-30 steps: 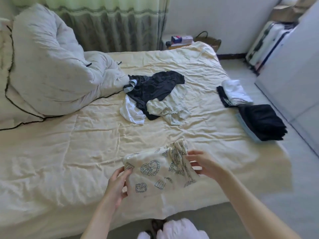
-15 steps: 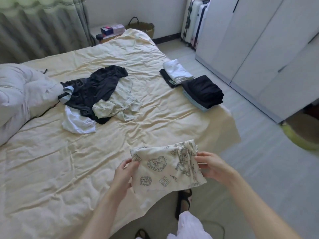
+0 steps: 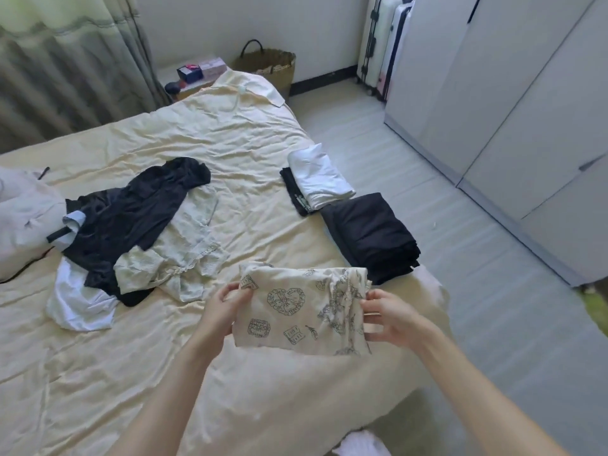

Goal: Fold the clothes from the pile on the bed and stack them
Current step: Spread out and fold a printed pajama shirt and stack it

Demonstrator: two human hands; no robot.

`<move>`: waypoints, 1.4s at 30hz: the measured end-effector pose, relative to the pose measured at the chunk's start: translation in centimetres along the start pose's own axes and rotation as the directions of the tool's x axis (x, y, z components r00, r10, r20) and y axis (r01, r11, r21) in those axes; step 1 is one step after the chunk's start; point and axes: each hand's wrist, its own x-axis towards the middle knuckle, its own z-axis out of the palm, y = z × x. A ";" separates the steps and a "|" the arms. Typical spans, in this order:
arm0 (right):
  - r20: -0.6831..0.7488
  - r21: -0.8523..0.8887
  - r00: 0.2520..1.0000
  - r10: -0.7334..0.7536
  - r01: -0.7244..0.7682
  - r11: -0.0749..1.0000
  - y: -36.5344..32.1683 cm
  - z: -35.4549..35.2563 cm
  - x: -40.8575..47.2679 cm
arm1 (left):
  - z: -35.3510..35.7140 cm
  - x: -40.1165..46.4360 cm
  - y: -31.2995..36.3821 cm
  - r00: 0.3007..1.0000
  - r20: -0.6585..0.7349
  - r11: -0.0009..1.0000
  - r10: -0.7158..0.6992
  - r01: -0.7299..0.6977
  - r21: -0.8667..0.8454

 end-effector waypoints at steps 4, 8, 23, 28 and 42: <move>0.047 0.008 0.998 0.045 -0.045 0.999 -6.4 -3.7 4.5 | 5.4 5.4 6.1 0.998 -0.051 0.996 0.026 -0.022 0.089; 0.016 0.103 0.998 0.053 -0.054 0.993 -12.4 -5.1 9.4 | 8.7 12.5 13.2 0.995 -0.029 0.966 0.091 -0.082 0.244; -0.001 0.778 0.998 0.065 -0.040 0.627 -23.5 -2.6 29.9 | 20.6 42.8 28.9 0.902 0.201 0.639 0.382 -0.415 0.648; 0.008 0.794 0.996 0.089 -0.061 0.605 -23.4 -2.6 35.0 | 23.5 49.6 27.1 0.873 0.157 0.543 0.461 -0.418 0.728; -0.343 -0.480 0.826 -0.448 0.256 0.839 -23.0 -5.5 35.0 | 22.9 49.5 14.9 0.609 0.580 -0.088 0.541 -0.645 0.759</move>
